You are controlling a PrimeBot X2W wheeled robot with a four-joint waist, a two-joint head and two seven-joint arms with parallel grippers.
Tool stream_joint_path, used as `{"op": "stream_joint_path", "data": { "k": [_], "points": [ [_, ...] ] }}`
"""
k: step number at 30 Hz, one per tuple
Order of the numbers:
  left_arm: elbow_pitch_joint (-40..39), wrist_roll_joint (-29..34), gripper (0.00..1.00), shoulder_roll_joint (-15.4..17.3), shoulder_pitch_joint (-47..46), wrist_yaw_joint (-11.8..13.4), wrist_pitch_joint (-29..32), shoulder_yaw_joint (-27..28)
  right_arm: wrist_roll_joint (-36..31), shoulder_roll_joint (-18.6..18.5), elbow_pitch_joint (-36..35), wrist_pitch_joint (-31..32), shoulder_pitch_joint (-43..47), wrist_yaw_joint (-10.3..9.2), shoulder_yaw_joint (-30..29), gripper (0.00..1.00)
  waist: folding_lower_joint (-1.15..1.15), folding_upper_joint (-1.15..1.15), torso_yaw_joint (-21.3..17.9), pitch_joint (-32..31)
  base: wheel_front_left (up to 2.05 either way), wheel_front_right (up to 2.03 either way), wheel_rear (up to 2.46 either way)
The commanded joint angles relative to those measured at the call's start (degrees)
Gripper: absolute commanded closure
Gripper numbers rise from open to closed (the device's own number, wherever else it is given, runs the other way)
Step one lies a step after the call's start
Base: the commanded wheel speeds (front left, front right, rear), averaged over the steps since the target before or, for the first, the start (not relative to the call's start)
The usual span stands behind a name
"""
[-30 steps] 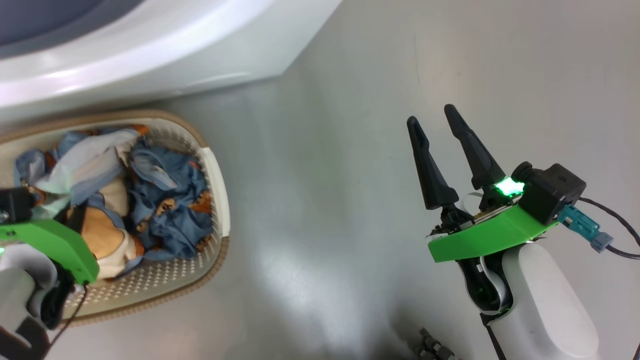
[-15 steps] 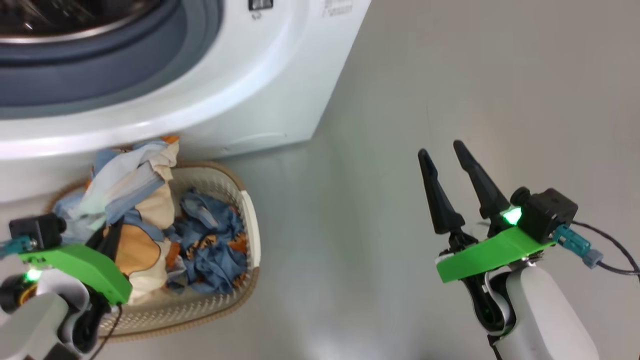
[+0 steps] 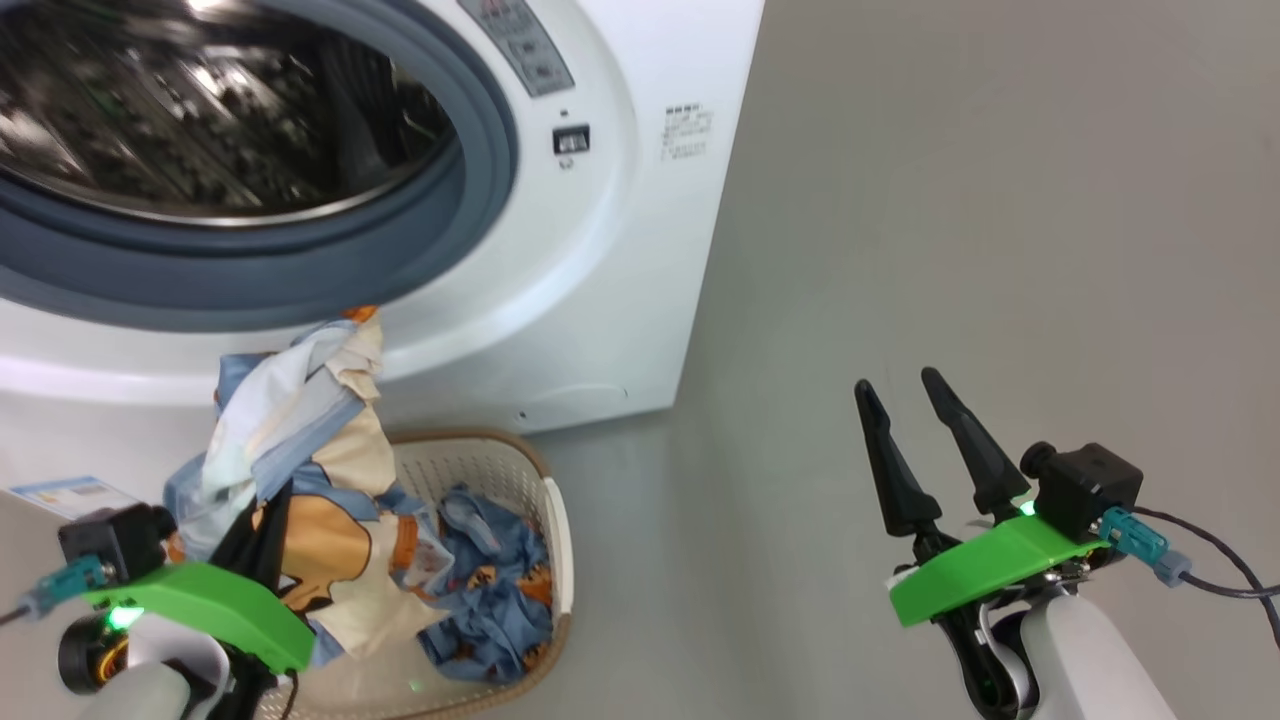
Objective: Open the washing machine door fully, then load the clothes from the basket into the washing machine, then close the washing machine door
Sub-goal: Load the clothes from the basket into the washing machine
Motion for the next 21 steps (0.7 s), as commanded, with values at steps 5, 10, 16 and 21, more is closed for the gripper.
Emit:
{"op": "stream_joint_path", "data": {
  "k": [5,10,16,21],
  "points": [
    [-8.16,5.58,1.0,0.55,4.84,2.89,-0.77,8.48,-1.45,0.15,-0.04,-0.28,1.79,0.09,0.7,0.0,0.0,0.0,2.66,-7.52,0.0,0.0,0.0],
    [-15.88,10.81,1.0,-0.62,9.12,5.43,-0.77,13.27,-2.09,0.12,0.52,-0.28,2.39,0.09,0.38,0.0,0.0,0.0,3.22,-9.71,0.0,0.0,0.0],
    [-22.39,14.53,1.0,-1.49,13.08,7.78,-0.77,15.51,-1.76,-1.02,0.98,-0.28,3.28,0.09,0.52,0.0,0.0,0.0,3.88,-11.97,0.0,0.0,0.0],
    [-24.9,15.33,1.0,-2.12,14.73,8.98,-0.77,15.91,-1.3,-1.86,1.0,-0.28,4.05,0.09,0.44,0.0,0.0,0.0,4.41,-13.01,0.0,0.0,0.0]
  ]
}}
